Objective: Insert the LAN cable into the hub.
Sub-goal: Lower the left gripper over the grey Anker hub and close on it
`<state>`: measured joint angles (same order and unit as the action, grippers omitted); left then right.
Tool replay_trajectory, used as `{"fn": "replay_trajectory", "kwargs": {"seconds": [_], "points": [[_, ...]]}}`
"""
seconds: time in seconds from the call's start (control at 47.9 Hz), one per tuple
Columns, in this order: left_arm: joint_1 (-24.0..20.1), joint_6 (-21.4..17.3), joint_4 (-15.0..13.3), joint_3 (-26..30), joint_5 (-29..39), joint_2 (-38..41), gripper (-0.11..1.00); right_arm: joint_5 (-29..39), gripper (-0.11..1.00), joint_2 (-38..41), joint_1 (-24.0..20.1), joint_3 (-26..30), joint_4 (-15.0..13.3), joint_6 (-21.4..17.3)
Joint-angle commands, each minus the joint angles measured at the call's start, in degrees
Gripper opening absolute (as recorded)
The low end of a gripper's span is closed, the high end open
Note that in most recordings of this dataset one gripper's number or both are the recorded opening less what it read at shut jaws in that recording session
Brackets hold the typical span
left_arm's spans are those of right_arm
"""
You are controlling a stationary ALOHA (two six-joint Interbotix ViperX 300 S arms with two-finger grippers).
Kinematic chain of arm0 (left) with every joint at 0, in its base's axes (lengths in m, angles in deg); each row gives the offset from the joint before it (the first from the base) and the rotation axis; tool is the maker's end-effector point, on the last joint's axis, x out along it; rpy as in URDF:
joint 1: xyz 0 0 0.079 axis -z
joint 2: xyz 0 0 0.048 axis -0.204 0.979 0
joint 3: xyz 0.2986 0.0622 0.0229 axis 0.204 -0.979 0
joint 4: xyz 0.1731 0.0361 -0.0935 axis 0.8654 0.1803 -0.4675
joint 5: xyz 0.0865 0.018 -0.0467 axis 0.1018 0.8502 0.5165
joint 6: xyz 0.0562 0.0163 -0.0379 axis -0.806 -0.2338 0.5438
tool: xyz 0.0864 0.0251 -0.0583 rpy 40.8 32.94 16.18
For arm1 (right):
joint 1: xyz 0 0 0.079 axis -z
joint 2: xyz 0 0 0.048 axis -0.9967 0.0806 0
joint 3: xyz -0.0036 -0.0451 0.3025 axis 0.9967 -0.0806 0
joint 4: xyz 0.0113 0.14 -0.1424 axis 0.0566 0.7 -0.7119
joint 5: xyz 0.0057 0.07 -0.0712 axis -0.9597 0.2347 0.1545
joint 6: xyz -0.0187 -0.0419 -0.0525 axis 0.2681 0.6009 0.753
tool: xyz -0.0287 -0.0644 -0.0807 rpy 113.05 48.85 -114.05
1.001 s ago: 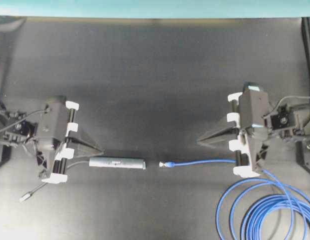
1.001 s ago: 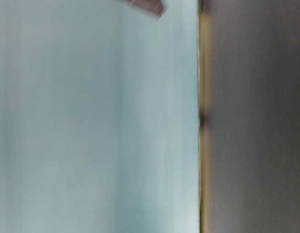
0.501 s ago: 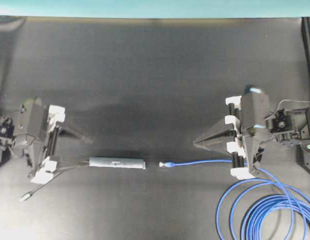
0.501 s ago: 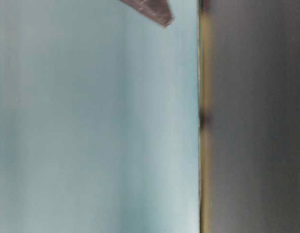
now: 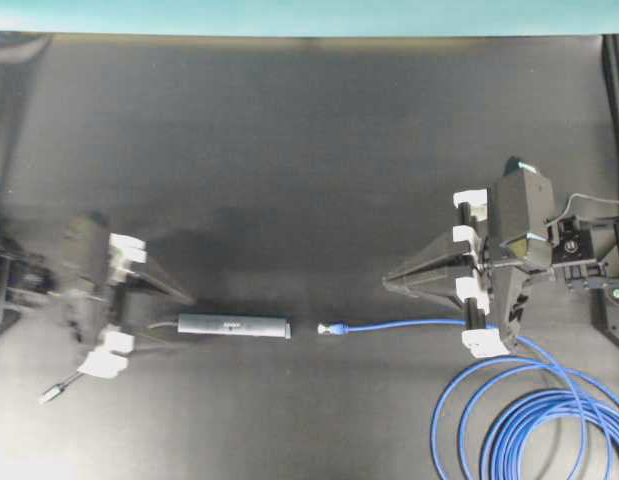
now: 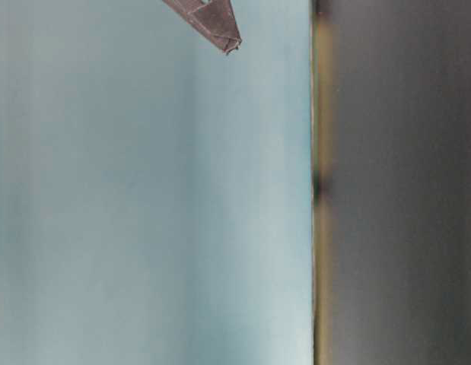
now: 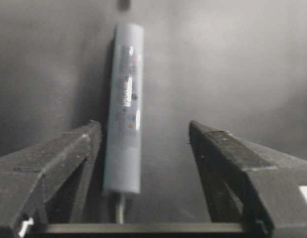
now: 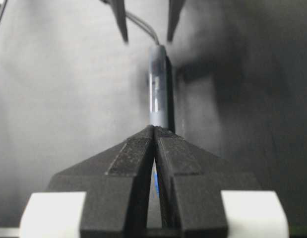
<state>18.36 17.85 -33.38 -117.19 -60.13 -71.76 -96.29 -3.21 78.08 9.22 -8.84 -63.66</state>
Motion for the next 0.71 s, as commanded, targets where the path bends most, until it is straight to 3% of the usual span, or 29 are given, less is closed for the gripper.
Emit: {"fn": "replay_trajectory", "kwargs": {"seconds": [0.0, 0.334, 0.522, 0.689], "points": [[0.26, -0.09, 0.18, 1.58, -1.41, 3.6, 0.69, -0.62, 0.0, 0.0, -0.09, 0.26, 0.18, -0.44], [0.0, 0.18, 0.18, 5.54, -4.04, 12.74, 0.68, -0.44, 0.0, 0.0, -0.09, 0.18, 0.18, -2.2], [0.18, 0.18, 0.18, 7.56, 0.09, 13.54, 0.67, -0.44, 0.0, 0.0, -0.44, 0.09, 0.18, -2.37], [0.35, -0.44, 0.18, 7.91, 1.49, 13.18, 0.53, -0.53, 0.0, 0.0, -0.7, -0.26, 0.18, -2.46]]}}
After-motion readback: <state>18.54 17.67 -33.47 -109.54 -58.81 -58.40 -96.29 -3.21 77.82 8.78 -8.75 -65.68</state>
